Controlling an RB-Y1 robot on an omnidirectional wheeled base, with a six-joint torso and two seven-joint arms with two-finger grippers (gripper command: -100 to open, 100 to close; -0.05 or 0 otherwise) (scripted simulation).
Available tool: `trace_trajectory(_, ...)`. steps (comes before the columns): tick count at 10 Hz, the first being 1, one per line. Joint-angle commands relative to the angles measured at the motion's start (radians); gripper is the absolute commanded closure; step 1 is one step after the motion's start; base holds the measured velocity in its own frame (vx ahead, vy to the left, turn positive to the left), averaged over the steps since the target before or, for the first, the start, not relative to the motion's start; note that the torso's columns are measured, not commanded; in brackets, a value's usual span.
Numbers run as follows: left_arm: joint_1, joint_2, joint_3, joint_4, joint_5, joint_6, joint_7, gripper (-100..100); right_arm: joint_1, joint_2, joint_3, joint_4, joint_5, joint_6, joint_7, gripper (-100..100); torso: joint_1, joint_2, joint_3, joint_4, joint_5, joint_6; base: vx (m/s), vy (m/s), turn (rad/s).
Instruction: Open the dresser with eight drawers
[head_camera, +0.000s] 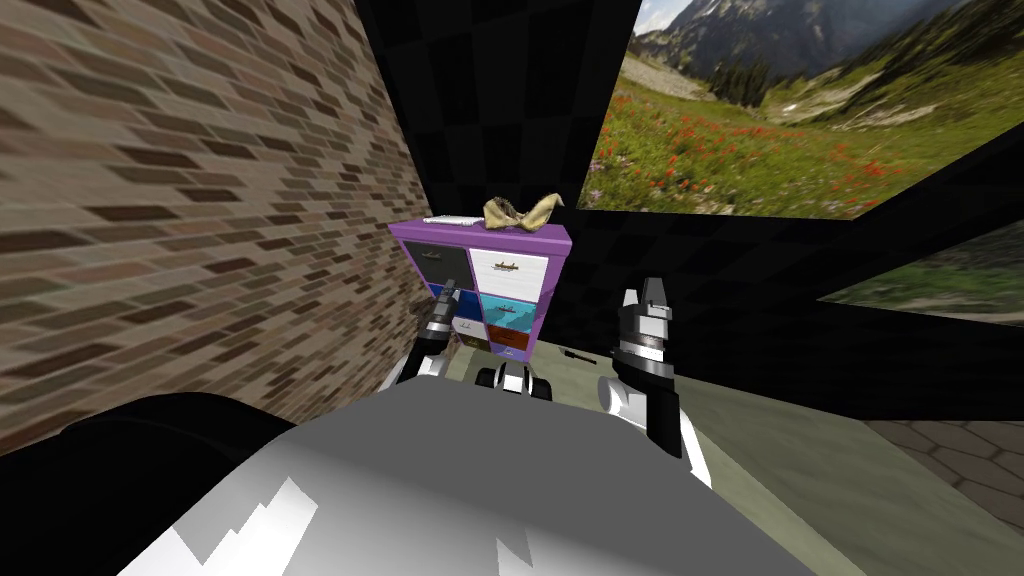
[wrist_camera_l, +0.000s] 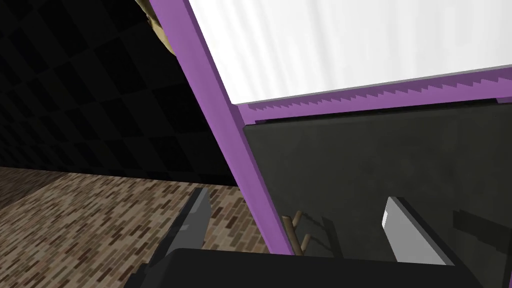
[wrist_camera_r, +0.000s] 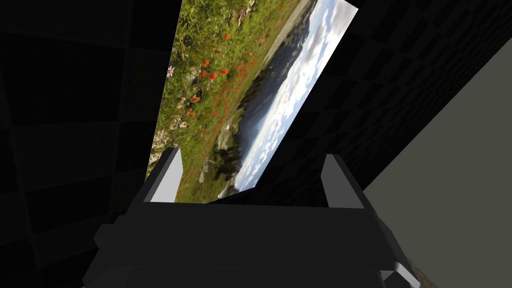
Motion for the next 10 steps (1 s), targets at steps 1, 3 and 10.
trace_trajectory(1, -0.015, 0.006, 0.001, 0.055, -0.004, -0.012, -0.002, -100, 0.0, 0.0, 0.0, 0.0, 0.0, 0.0, 0.0, 0, 0.0, 0.0, 0.0, 0.0, 0.0, 0.0, 0.007, -0.066, -0.006)
trace_trajectory(3, -0.024, 0.005, 0.001, 0.091, -0.007, -0.019, -0.003, -100, 0.0, 0.0, 0.0, 0.0, 0.0, 0.0, 0.0, 0, 0.0, -0.001, 0.0, 0.0, 0.0, 0.0, 0.007, -0.065, -0.003)
trace_trajectory(10, -0.067, -0.008, 0.0, 0.254, -0.021, -0.048, -0.012, -100, 0.0, 0.0, 0.0, 0.0, 0.0, 0.0, 0.0, 0, 0.002, 0.0, 0.0, 0.0, 0.001, 0.0, 0.004, -0.078, -0.005)
